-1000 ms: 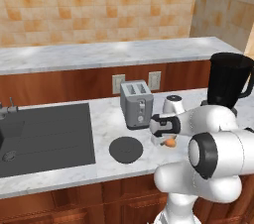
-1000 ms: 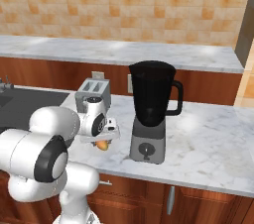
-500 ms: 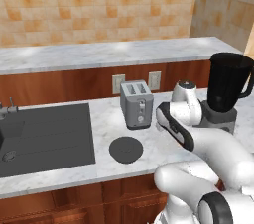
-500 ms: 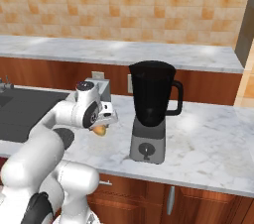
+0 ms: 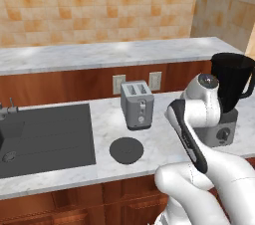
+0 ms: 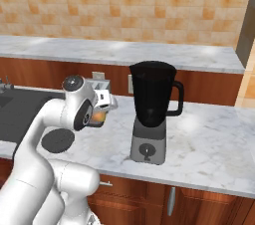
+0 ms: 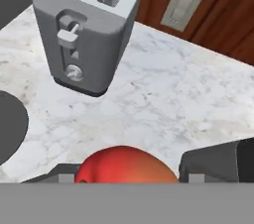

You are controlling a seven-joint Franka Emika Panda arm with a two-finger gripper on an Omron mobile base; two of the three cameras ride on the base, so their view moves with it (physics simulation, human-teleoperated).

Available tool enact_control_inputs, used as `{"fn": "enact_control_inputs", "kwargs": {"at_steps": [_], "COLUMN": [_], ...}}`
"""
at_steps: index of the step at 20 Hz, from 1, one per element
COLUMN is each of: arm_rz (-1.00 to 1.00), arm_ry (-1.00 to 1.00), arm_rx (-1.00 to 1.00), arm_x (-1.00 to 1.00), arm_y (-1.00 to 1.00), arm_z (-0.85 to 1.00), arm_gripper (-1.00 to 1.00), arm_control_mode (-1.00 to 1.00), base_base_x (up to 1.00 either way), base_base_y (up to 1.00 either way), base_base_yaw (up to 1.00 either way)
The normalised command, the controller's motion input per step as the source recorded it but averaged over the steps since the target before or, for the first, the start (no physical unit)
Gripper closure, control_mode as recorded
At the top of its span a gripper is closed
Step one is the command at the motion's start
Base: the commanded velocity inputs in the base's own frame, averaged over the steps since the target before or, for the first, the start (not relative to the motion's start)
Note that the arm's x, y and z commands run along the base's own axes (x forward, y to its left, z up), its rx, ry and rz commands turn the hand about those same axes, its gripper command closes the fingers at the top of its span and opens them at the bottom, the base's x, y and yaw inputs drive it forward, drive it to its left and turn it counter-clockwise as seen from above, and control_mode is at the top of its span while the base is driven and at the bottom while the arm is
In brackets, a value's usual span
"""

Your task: Open the blender lid, put the mango in the blender, close the lid, and start the blender.

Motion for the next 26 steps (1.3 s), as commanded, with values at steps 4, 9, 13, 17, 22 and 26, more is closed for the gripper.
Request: {"fn": "enact_control_inputs", "kwargs": {"at_steps": [4, 9, 13, 17, 22, 26], "arm_rz": [0.0, 0.0, 0.0, 0.0, -0.02, -0.09], "arm_ry": [-0.24, -0.26, -0.26, -0.26, -0.29, -0.09], "arm_rx": [-0.01, -0.02, -0.03, -0.03, -0.04, -0.04], "arm_x": [-0.27, -0.32, -0.31, -0.37, -0.39, -0.04], "arm_y": [-0.2, -0.2, -0.19, -0.25, -0.25, -0.36], "arm_z": [1.0, 1.0, 1.0, 1.0, 0.99, 0.75], "arm_gripper": [1.0, 1.0, 1.0, 1.0, 1.0, 1.0], "arm_control_mode": [-1.0, -1.0, -1.0, -1.0, -1.0, -1.0], "base_base_x": [0.0, 0.0, 0.0, 0.0, 0.0, 0.0], "base_base_y": [0.0, 0.0, 0.0, 0.0, 0.0, 0.0], "base_base_yaw": [0.0, 0.0, 0.0, 0.0, 0.0, 0.0]}}
